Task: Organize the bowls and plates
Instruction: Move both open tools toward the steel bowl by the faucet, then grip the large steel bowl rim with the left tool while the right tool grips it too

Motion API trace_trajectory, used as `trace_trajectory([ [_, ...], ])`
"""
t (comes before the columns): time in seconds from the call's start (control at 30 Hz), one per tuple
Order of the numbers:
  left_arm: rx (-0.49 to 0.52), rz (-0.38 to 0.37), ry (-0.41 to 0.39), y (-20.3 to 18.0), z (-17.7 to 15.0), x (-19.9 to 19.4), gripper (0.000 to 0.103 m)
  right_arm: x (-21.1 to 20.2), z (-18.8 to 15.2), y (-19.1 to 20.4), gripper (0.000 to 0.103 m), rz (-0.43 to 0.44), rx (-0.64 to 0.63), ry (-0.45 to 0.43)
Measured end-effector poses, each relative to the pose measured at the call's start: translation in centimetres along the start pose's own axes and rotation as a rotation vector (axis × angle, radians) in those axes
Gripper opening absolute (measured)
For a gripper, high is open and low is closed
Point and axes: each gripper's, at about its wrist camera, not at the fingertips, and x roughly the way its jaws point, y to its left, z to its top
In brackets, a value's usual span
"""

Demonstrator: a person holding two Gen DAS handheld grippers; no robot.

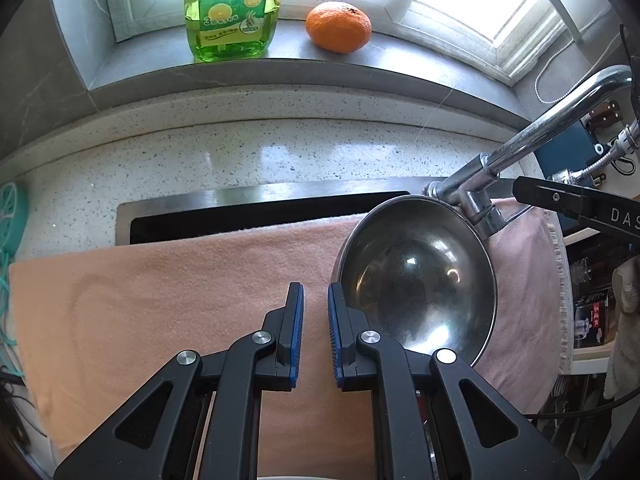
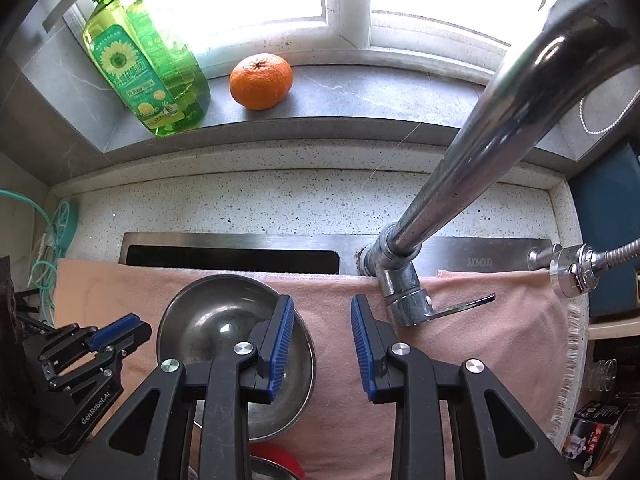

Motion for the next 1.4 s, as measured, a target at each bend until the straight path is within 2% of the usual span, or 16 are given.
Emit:
trace_trajectory([
  [0.07, -0.007, 0.003, -0.006, 0.3, -0.3, -0.1, 0.011, 0.2, -0.2, -0.3, 0.027, 0.04, 0.013, 0.008],
  [0.13, -0.024, -0.016, -0.009, 0.6, -0.5, -0.4, 0.011, 0.8, -1.4, -0.2, 0.027, -0.003, -0.022, 0.016],
  [0.17, -0.032, -0.023, -0.013, 0.7, -0.6, -0.6, 0.011, 1.1, -2.1, -0.1, 0.027, 0.003, -0.045, 0.031],
  [0.3, -0.033, -0.035, -0.021, 0.7, -0.9, -1.1, 0.011, 1.7, -4.8, -0.3, 0.027, 0.079, -0.045, 0.051],
  [0.47, -0.018, -0.037, 0.006, 0.2, -1.3, -0.3, 0.011, 3.2, -6.4, -0.1, 0.027, 0.09, -0.066, 0.08],
  [0.67, -0.037, -0.045, -0.002, 0.2, -0.6, 0.5, 0.011, 4.5, -6.9, -0.3, 0.027, 0.113, -0.043, 0.095],
  [0.87, -0.035, -0.045, 0.001, 0.2, -0.1, 0.5, 0.011, 5.0, -7.1, -0.8, 0.027, 0.096, -0.038, 0.086],
  [0.97, -0.041, -0.071, -0.02, 0.2, 0.0, -0.3, 0.011, 5.1, -7.0, -1.3, 0.027, 0.104, -0.012, 0.083],
  [1.17, -0.032, -0.093, -0.005, -0.5, 0.1, -0.1, 0.011, 4.5, -6.8, -1.9, 0.027, 0.108, 0.0, 0.067],
  [1.4, -0.016, -0.078, 0.026, -0.8, -0.2, 0.9, 0.011, 4.3, -6.6, -2.2, 0.027, 0.12, 0.013, 0.07],
])
